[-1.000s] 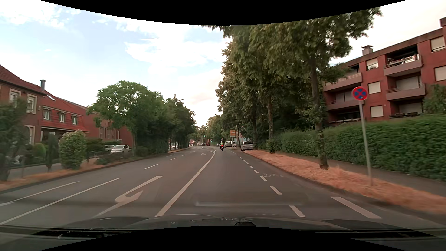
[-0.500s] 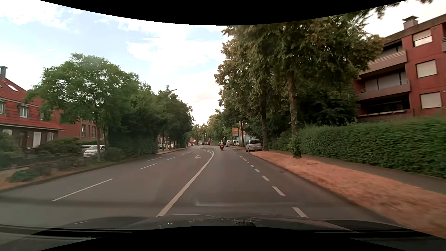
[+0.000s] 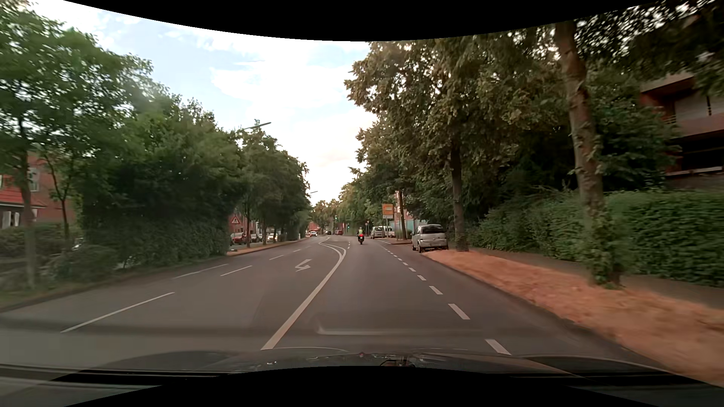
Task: Follow the waypoints while adhering to traffic rules and regulations
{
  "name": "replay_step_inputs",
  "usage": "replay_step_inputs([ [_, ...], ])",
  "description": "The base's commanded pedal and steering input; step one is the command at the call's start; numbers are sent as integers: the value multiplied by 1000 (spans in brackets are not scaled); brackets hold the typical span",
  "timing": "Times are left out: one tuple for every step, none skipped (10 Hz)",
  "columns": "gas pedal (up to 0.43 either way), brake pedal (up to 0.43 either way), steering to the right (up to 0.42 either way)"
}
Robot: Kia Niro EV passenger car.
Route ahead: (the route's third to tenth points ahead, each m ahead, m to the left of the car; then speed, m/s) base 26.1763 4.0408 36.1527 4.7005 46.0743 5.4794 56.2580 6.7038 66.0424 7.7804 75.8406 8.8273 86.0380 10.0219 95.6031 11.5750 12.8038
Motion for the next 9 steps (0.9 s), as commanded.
replay_step_inputs([
  [189,0,-12],
  [189,0,-12],
  [189,0,-12],
  [189,0,-10],
  [189,0,-10],
  [177,0,-10],
  [177,0,-9],
  [177,0,-9],
  [177,0,-8],
])
